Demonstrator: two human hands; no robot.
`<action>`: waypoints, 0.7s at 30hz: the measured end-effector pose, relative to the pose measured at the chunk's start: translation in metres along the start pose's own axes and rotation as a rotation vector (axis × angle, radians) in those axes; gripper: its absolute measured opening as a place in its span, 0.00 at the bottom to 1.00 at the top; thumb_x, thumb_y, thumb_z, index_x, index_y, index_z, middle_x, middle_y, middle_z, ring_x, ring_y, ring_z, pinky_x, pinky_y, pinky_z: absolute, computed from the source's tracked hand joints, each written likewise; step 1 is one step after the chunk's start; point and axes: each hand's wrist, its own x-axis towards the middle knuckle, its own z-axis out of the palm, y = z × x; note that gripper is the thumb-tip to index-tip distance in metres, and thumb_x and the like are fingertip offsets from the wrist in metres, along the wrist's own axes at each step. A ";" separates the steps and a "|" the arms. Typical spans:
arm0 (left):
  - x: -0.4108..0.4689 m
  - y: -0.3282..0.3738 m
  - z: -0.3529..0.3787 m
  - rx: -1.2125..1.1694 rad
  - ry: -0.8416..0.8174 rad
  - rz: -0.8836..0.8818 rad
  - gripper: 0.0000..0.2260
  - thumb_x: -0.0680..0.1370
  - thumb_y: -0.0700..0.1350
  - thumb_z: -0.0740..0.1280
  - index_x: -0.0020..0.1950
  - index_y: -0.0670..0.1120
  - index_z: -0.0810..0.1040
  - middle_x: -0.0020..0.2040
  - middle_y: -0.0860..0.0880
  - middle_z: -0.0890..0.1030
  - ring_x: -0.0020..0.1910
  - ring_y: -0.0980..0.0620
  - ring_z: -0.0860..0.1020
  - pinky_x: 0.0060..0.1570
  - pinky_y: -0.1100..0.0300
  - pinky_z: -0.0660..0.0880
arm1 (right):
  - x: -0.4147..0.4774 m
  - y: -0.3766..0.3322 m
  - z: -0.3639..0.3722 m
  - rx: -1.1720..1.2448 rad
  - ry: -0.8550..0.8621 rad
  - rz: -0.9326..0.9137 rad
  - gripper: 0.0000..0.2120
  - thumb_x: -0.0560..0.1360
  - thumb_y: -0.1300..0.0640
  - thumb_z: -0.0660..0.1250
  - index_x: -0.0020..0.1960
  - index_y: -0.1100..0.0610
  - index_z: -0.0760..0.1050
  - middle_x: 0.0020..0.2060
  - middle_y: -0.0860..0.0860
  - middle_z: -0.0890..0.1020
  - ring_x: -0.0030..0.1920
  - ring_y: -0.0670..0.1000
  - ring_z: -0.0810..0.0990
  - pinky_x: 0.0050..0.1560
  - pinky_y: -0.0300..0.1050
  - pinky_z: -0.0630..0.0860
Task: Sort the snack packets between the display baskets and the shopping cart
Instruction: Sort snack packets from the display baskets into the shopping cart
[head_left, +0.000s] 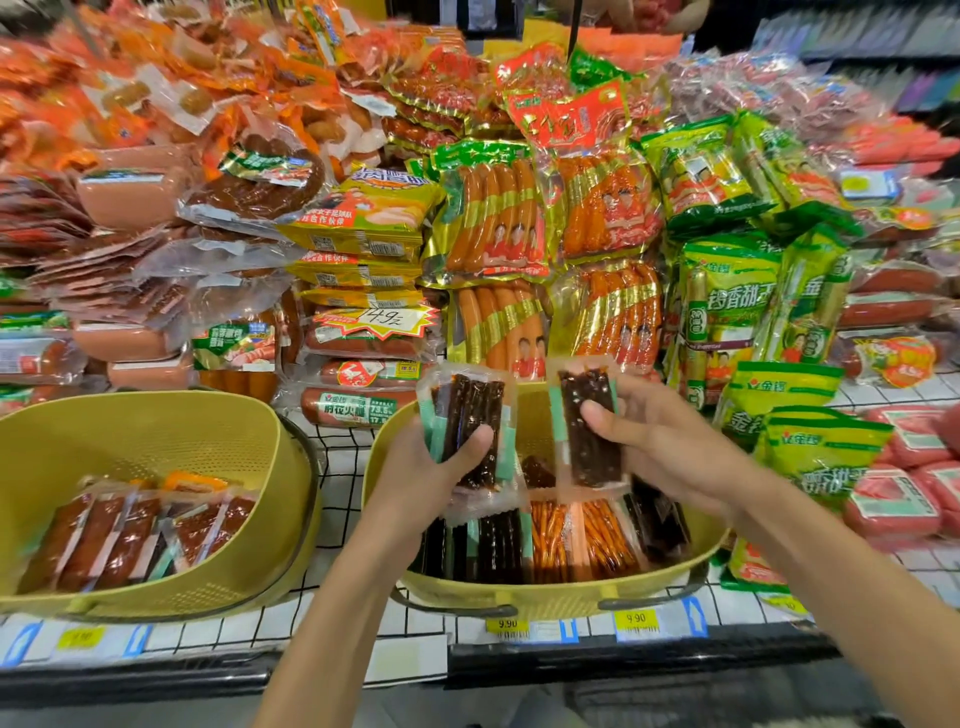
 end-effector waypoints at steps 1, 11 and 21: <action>-0.001 0.002 0.002 0.011 -0.010 0.026 0.15 0.70 0.54 0.69 0.54 0.50 0.77 0.46 0.57 0.85 0.46 0.58 0.83 0.44 0.64 0.78 | 0.002 0.004 0.013 0.110 -0.019 0.051 0.18 0.72 0.60 0.66 0.61 0.60 0.72 0.54 0.57 0.82 0.56 0.56 0.81 0.51 0.53 0.81; -0.018 0.012 0.006 -0.009 -0.188 0.017 0.23 0.77 0.62 0.52 0.61 0.52 0.77 0.53 0.52 0.84 0.53 0.58 0.82 0.50 0.63 0.78 | 0.006 0.026 0.061 0.431 -0.033 0.160 0.21 0.75 0.58 0.66 0.66 0.64 0.70 0.57 0.62 0.80 0.56 0.57 0.81 0.50 0.50 0.80; -0.024 0.019 0.001 -0.120 -0.225 -0.006 0.14 0.79 0.47 0.60 0.61 0.45 0.78 0.51 0.44 0.85 0.46 0.44 0.84 0.40 0.54 0.82 | 0.000 0.035 0.049 0.695 -0.199 0.186 0.29 0.64 0.59 0.78 0.63 0.62 0.77 0.54 0.62 0.80 0.51 0.60 0.82 0.46 0.54 0.80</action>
